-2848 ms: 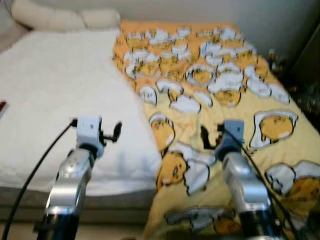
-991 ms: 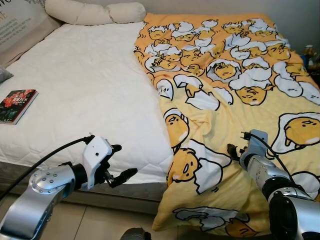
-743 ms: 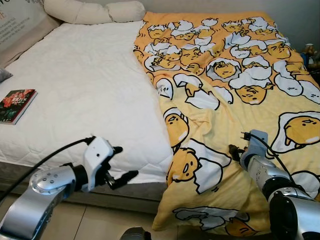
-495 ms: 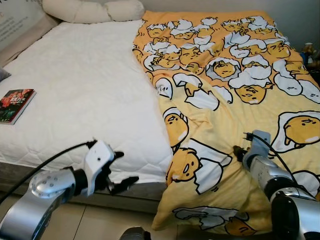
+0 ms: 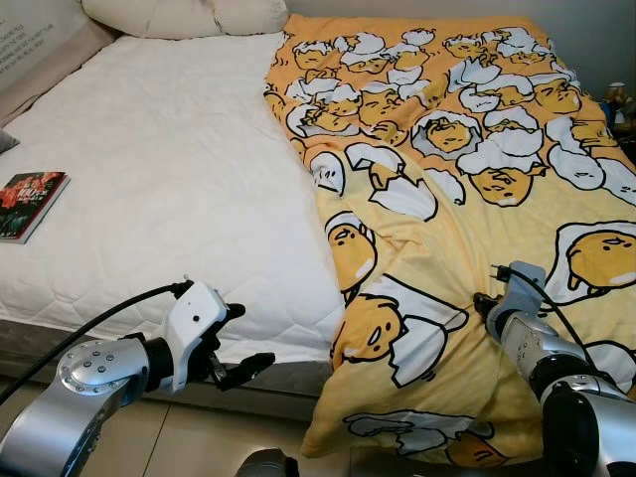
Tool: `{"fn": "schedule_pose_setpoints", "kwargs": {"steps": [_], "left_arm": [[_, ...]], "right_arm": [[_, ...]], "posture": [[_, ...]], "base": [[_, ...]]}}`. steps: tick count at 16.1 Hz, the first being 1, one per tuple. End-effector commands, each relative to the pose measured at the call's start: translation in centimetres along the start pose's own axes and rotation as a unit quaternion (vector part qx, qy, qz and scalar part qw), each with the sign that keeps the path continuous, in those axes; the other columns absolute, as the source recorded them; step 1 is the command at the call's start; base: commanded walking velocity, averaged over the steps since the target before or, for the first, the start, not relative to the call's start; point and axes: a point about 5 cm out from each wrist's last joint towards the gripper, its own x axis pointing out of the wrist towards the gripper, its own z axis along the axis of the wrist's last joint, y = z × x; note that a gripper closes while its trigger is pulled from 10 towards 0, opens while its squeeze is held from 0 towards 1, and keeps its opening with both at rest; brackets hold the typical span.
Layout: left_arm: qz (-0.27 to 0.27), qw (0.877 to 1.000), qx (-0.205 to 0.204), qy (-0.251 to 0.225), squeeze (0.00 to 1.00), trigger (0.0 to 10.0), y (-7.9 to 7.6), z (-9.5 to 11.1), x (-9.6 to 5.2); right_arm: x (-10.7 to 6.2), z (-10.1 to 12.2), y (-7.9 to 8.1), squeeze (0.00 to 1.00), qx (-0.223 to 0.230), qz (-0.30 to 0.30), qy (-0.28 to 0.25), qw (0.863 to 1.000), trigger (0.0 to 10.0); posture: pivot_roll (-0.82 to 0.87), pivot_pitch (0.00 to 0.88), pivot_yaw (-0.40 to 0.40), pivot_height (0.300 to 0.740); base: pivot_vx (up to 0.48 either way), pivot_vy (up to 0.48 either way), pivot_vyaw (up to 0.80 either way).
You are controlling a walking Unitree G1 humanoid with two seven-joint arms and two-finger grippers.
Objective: Clean up the room
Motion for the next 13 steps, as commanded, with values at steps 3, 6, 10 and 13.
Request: {"fn": "schedule_pose_setpoints", "kwargs": {"steps": [3, 6, 10, 13], "left_arm": [[0.005, 1.0, 0.006, 0.001, 0.0, 10.0, 0.1, 0.2, -0.3], [0.007, 1.0, 0.005, 0.0, 0.0, 10.0, 0.1, 0.2, -0.1], [0.031, 1.0, -0.006, 0.003, 0.0, 10.0, 0.5, -0.8, -0.7], [0.093, 0.995, -0.017, 0.025, 0.0, 10.0, 1.7, -2.5, -1.2]], "right_arm": [[-0.1, -0.9, -0.7, 0.0, 0.014, -0.007, 0.017, 1.0, 0.0], [-0.1, -1.0, -0.7, 0.0, 0.021, 0.003, 0.016, 1.0, 0.0], [-0.3, 0.2, 3.1, 0.0, -0.041, 0.193, 0.019, 0.98, 0.0], [-1.6, 0.5, 8.4, 0.0, -0.144, 0.389, 0.035, 0.909, 0.0]], "posture": [[0.21, 0.061, 0.057, 0.74], [0.2, 0.046, 0.049, 0.74], [0.15, 0.0, 0.03, 0.74], [0.11, 0.0, 0.033, 0.74]], "base": [[0.0, 0.0, 0.0], [0.0, 0.0, 0.0], [0.0, 0.0, 0.0], [0.0, 0.0, 0.0]]}}
